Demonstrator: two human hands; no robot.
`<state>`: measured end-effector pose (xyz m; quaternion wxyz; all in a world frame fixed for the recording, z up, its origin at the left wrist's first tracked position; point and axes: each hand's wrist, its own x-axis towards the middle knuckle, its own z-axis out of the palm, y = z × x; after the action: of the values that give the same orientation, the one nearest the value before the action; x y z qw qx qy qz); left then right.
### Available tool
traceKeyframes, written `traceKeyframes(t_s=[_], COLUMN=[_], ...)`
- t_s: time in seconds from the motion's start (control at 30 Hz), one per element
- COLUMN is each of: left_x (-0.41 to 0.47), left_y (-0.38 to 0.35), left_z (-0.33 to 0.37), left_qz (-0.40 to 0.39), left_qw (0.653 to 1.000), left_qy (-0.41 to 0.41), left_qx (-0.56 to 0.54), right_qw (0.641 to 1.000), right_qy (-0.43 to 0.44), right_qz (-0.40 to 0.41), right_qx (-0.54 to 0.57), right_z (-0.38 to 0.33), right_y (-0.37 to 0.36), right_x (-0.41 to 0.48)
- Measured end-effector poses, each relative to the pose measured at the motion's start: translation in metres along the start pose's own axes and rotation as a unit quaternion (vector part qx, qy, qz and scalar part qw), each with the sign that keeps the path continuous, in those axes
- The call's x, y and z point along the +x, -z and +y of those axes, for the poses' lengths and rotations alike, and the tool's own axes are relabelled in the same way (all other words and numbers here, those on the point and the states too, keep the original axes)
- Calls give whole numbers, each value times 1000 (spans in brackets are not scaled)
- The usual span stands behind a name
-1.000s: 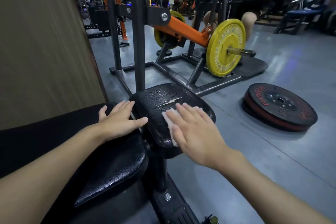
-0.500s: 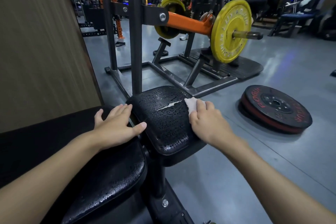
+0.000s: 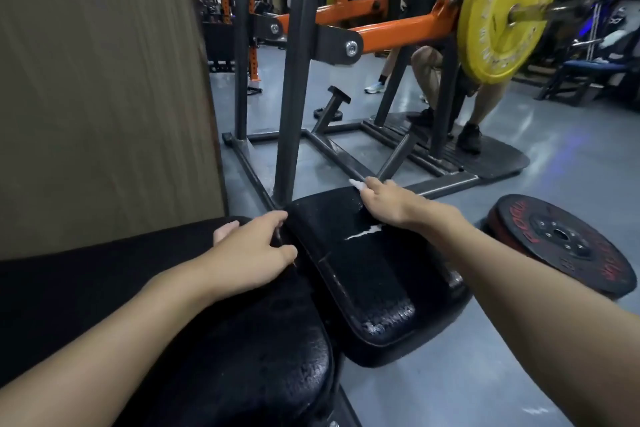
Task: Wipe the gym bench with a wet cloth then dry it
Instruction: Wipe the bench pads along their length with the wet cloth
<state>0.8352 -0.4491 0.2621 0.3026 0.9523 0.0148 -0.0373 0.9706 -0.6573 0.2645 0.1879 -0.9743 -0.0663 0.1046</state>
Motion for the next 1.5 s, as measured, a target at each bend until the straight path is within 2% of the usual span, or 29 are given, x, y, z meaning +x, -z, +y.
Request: traceKeyframes(t_s=[0.2,0.33,0.5,0.57,0.67,0.87,1.0,1.23,1.4,1.5], left_x=[9,10,9,10,9,3,-6,-24,-44,-46], left_y=[0,4,6,8,8,4,-7,-26,-42,-44], left_z=[-11,-14,-15,-15,-16,-11,11,59,84,93], left_qz=[-3,23,46,61,74,86,51,-42,-97,-106], left_qw=[996,990,981,975,970,978,993,998,990,980], left_qy=[11,22,27,32,40,46,35,-56,-81,-99], left_qx=[-86,-136,-185,-210,-230,-182,-103,-3,61,133], right_qw=[996,986,946,923,904,899,902,855,895,905], right_qy=[29,100,223,271,334,358,364,434,356,343], right_qz=[-35,-55,-74,-57,-9,-3,23,145,168,163], right_qx=[-78,-121,-225,-267,-268,-253,-231,-244,-209,-190], right_z=[-45,-78,-101,-96,-81,-43,-19,52,118,132], right_y=[-6,-23,-43,-51,-56,-50,-53,-65,-47,-40], right_x=[20,17,-3,-13,-31,-90,-126,-166,-153,-141])
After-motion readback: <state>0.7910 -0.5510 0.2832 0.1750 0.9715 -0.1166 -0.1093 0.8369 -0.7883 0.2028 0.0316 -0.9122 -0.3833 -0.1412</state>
